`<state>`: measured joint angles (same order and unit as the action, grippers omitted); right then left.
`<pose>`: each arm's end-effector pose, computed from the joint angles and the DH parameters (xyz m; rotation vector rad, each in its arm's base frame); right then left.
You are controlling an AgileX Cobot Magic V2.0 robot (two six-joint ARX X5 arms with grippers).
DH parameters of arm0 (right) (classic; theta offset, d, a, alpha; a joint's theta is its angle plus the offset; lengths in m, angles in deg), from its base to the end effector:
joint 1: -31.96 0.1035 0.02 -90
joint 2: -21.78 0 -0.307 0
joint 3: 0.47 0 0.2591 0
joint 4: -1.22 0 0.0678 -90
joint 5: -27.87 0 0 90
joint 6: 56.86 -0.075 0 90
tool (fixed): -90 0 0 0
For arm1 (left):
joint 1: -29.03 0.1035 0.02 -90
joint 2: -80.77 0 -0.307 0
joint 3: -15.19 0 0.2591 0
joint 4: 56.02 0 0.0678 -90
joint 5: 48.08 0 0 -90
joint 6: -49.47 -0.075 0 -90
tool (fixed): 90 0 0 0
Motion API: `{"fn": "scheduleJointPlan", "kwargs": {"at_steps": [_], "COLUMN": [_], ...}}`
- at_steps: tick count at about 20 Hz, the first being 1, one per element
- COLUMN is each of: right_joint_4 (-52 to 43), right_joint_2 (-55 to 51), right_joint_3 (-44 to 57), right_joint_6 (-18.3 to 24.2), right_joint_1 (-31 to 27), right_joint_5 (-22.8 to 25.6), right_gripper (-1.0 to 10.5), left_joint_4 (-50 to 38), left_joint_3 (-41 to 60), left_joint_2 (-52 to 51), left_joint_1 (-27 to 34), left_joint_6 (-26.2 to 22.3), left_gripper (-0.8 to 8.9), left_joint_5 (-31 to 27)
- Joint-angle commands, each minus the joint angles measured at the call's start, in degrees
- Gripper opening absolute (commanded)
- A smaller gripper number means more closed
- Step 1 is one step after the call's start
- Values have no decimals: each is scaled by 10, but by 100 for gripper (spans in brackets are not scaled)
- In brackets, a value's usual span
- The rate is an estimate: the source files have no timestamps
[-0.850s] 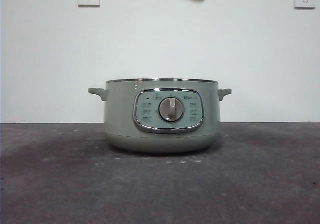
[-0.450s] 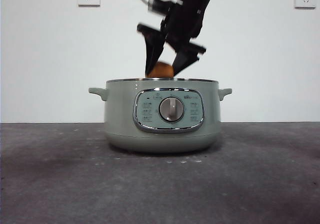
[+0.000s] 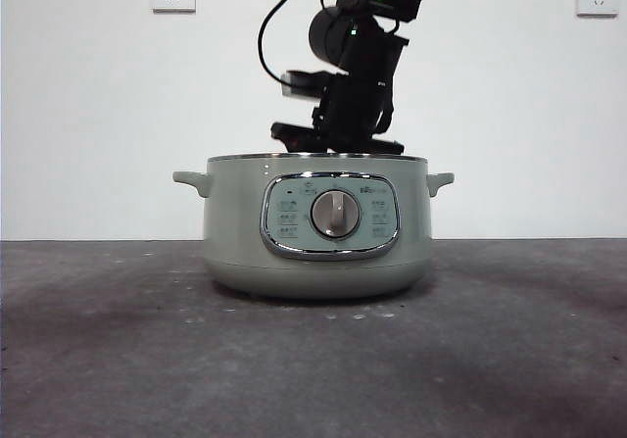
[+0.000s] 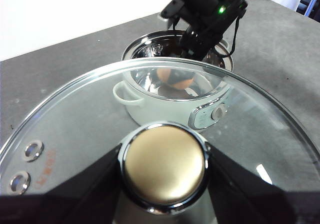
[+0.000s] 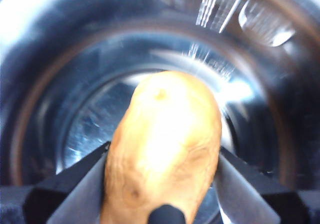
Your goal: Pick up the potato,open the lid,put the potato in the pot,close the lid
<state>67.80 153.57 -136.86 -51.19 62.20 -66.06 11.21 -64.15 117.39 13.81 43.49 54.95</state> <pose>0.4724 0.2814 0.2273 -0.3364 1.0426 0.5900 0.0845 -0.0405 0.4040 0.1089 0.4063 -0.5076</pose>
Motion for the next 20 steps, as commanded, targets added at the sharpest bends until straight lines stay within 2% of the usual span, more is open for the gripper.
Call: {"fn": "scheduleJointPlan", "kwargs": {"at_steps": [1,4,5,6,8,9,13,16,18,20], "right_joint_4": [4,11,10,9,8,9,54,166,260,260], "right_joint_2": [19,19,19,19,19,18,18,18,18,-10], "right_joint_3": [-1,-1,-1,-1,-2,-2,-63,-189,-288,-320], "right_joint_6": [5,4,3,0,-11,-12,-16,-16,-33,-55], "right_joint_1": [1,1,1,1,2,2,2,2,2,2], "right_joint_5": [6,6,5,5,5,2,-8,-8,-13,-45], "right_gripper": [-12,-11,8,79,495,567,567,566,563,561], "left_joint_4": [-33,-34,-33,-33,-33,-33,-33,-40,-57,-68], "left_joint_3": [-8,-8,-8,-8,-8,-8,-8,-8,-8,-8], "left_joint_2": [-7,-7,-7,-7,-7,-7,-7,-5,5,27], "left_joint_1": [0,0,0,0,0,0,0,0,0,0], "left_joint_6": [2,2,2,2,2,2,3,3,2,-3], "left_gripper": [-8,-8,-8,-8,-8,-8,-8,-8,-8,-8], "left_joint_5": [4,4,4,4,4,4,4,4,5,5]}}
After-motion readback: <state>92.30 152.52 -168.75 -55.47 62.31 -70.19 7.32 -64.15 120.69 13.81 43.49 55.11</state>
